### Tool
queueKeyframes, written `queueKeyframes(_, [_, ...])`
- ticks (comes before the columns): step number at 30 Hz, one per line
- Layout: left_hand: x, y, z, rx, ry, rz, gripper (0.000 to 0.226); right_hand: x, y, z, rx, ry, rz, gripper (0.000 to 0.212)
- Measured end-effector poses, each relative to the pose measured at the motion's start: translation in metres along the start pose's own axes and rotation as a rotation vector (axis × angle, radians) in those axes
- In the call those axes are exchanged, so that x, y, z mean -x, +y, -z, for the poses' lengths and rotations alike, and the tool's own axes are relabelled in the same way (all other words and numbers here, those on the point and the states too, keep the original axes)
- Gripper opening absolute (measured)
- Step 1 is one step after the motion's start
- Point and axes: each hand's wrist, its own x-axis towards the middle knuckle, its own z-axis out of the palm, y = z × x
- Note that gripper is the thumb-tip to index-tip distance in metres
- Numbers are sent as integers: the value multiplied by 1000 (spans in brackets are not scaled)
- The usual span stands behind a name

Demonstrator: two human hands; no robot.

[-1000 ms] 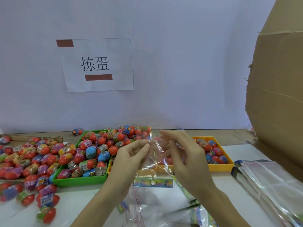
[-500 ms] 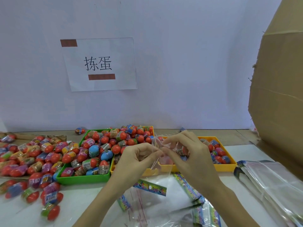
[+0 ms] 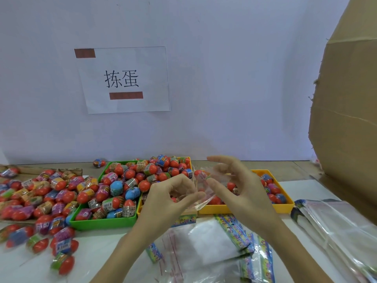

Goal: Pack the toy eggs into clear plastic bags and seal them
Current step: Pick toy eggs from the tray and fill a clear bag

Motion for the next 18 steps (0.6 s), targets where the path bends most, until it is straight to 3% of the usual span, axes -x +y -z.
queueKeyframes(5, [0,4,2,55,-62,46,27,-4,0,13,22,-72,20,9])
queueKeyframes(9, [0,5,4,58,-120,52,27,-5,0,15,37,-74,62,8])
queueKeyframes(11, [1,4,3,20,-114,20,31,-5,1,17,197,-35,175,5])
queueKeyframes(14, [2,2,1,-99,11,-85,33,-4,4,23,443,-18,239,29])
queueKeyframes(18, [0,-5,-2,-608,253,-440,19,-3,7,24,307,-81,30,69])
